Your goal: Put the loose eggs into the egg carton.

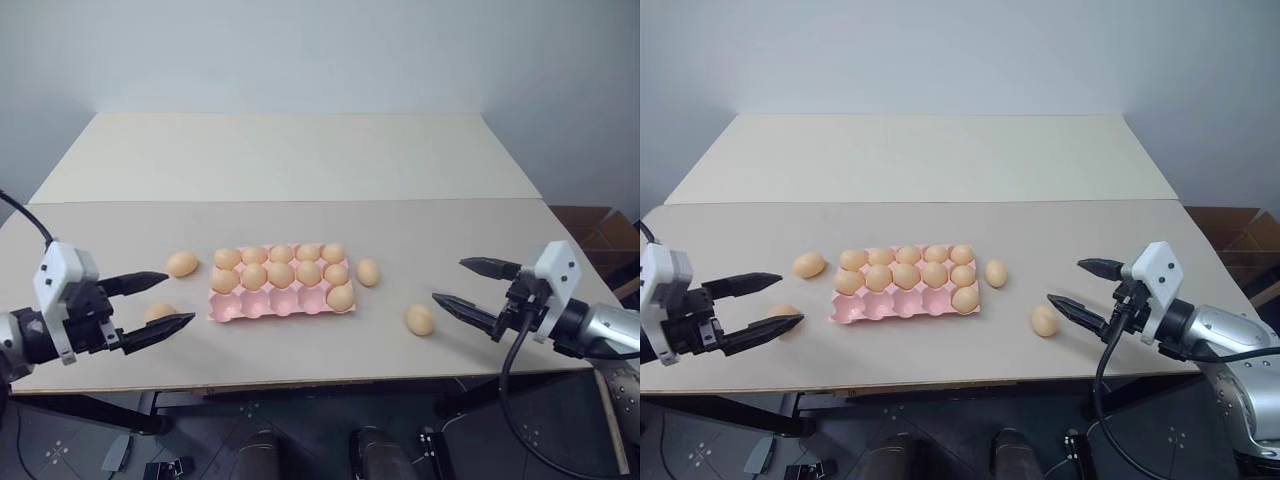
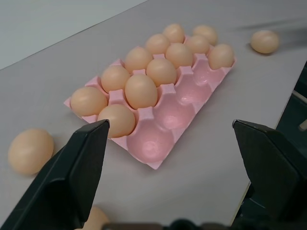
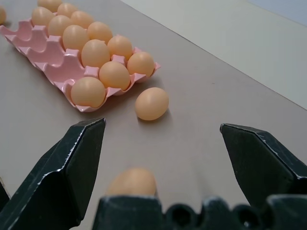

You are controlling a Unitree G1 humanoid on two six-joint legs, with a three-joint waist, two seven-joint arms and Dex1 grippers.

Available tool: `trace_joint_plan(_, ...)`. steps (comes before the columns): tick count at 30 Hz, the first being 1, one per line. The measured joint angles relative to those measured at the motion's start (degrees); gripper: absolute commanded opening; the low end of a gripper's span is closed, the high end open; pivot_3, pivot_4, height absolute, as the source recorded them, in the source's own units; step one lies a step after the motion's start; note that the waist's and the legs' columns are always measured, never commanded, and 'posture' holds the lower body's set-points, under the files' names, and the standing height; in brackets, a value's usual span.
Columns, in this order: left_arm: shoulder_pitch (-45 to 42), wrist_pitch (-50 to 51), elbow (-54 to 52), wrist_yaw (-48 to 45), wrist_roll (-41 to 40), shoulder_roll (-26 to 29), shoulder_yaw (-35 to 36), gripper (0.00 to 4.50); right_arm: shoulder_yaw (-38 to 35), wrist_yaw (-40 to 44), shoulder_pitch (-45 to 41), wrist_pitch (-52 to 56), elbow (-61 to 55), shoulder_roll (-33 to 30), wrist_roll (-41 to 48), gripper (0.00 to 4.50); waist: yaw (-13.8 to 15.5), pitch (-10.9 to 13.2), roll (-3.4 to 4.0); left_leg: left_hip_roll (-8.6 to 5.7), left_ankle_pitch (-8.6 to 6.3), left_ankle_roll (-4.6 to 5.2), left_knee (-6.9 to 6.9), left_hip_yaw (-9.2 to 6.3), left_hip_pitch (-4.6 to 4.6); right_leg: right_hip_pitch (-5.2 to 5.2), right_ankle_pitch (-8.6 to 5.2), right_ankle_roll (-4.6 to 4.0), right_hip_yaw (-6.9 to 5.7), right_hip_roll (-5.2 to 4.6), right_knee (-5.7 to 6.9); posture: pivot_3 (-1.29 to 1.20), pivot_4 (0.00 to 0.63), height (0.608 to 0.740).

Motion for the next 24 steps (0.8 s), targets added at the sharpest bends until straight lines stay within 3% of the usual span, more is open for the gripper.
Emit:
trace_joint_plan(12, -1.0, 1.8, -0.5, 0.0, -2.8, -0.1, 0.2, 4.48, 0.2, -1.7, -1.1, 0.9, -0.1, -0.6, -0.4, 4.5, 0.1, 0.0, 0.0, -0.02, 0.0, 0.0, 0.0, 0.01, 0.02, 0.01, -0.02, -0.04, 0.01, 0.0, 0.03, 0.0, 0.15, 0.74)
trace_joint_plan(20, -2.3, 0.5, -1.5, -4.3, -3.4, 0.2, -2.2, 4.48, 0.0, -3.3, 5.0, 8.9, -8.8, -7.9, -0.7, 4.5, 0.4, 0.0, -0.02, 0.01, 0.0, 0.0, -0.01, -0.01, 0.01, 0.01, -0.02, -0.01, -0.03, 0.02, 0.02, 0.0, 0.15, 0.74)
trace_joint_plan(24, -4.2, -0.4, -0.9, -4.9, -2.7, 0.4, -4.6, 4.48, 5.4, -7.4, 5.0, 13.8, -10.2, -7.1, -2.3, 4.5, 0.3, 0.0, -0.03, 0.0, 0.02, -0.02, 0.05, 0.02, 0.06, 0.03, -0.19, 0.09, 0.02, 0.02, 0.03, 0.0, 0.15, 0.74)
